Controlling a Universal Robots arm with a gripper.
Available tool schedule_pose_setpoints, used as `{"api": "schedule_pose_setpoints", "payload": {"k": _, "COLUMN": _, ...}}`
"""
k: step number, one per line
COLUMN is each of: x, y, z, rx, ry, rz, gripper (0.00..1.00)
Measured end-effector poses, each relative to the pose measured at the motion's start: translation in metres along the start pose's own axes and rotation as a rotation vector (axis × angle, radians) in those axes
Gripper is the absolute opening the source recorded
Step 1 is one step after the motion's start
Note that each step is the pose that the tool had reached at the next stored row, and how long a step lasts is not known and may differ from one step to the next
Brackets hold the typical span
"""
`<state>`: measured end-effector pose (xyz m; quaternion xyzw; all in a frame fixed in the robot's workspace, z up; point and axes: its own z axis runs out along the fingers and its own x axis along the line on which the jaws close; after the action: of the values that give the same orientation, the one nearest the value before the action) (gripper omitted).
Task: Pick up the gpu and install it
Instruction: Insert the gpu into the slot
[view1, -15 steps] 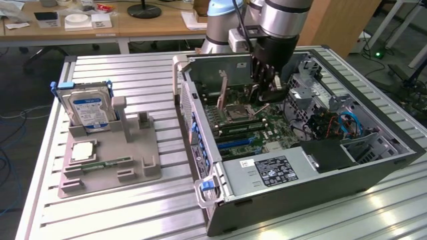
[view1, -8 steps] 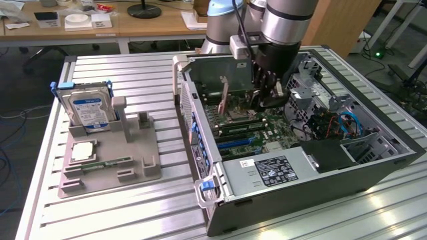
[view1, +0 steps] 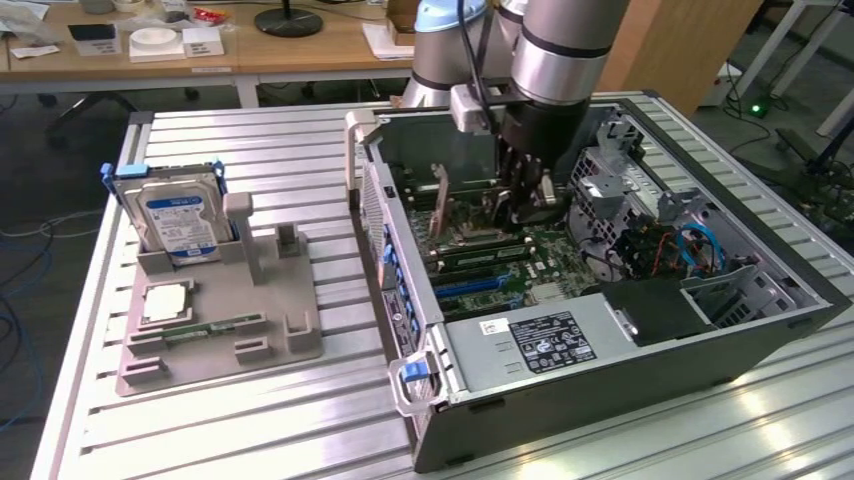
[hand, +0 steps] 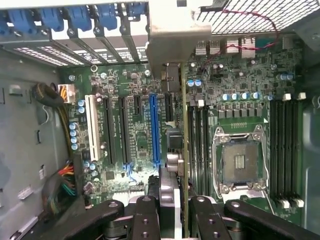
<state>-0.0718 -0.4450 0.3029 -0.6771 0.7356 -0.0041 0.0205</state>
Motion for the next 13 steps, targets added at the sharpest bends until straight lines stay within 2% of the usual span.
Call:
{"api": "schedule_pose_setpoints", "payload": {"k": 3, "x": 0.001, "y": 0.0058, "z": 0.0052, "rx": -0.0019, "ry": 0.0002, "rz": 0.0, "gripper": 0.29}}
{"api": "schedule_pose_setpoints", "payload": {"k": 9, "x": 0.006, "y": 0.0063, "z": 0.0147, "rx": -0.0072, "ry": 0.0007, "rz": 0.0, "gripper": 0.29}}
{"api": "schedule_pose_setpoints", "payload": {"k": 13, "x": 0.007, "y": 0.0105, "z": 0.0218, "rx": -0.0094, "ry": 0.0008, "rz": 0.0, "gripper": 0.29}}
